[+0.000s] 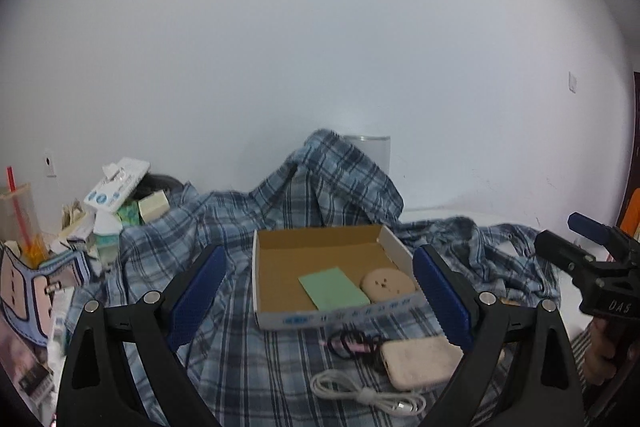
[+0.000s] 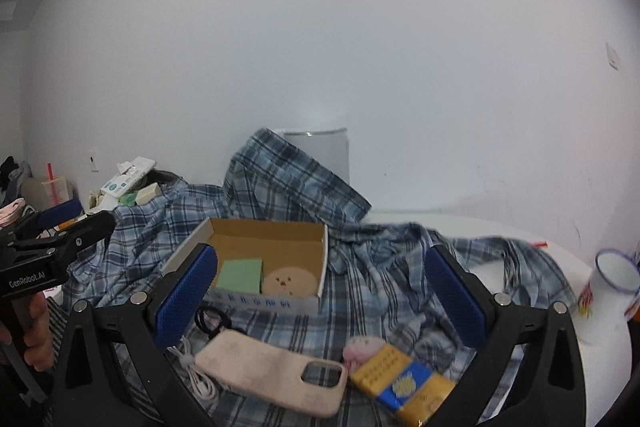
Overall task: Organize soft objects
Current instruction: 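Lift both tools away from the box, then reach the right gripper to the cream phone case and grasp it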
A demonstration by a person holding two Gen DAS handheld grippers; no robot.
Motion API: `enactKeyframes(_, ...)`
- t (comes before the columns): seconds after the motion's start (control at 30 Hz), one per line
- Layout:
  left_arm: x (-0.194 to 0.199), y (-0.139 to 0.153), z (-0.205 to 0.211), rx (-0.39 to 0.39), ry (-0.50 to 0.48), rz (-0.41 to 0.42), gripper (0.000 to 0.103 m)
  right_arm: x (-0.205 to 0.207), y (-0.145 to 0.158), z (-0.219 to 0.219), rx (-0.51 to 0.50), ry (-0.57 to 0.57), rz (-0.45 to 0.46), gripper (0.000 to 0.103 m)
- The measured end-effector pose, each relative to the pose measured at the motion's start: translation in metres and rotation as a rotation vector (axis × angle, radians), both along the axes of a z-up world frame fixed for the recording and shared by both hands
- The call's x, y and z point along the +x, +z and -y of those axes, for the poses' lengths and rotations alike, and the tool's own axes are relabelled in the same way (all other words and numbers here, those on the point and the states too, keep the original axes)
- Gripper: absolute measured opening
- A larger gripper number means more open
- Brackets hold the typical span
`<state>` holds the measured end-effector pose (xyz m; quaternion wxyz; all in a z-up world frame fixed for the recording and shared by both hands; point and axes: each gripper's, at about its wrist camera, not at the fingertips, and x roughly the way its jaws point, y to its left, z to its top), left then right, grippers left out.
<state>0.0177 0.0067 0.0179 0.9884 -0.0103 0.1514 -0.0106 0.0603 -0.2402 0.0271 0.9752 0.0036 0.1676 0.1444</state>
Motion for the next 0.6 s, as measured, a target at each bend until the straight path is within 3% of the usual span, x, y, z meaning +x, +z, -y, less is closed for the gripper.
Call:
enactKeyframes(0.3, 0.008, -0.047, -0.001, 0.021, -0.022, -0.067, 0.096, 0.009, -0.039, 0.009, -0.037, -0.001, -0.072, 0.103)
enactKeyframes(0.6, 0.004, -0.048, 0.002, 0.029, -0.047, -0.039, 0.096, 0.014, -0.049, 0.011, -0.022, 0.023, -0.105, 0.103)
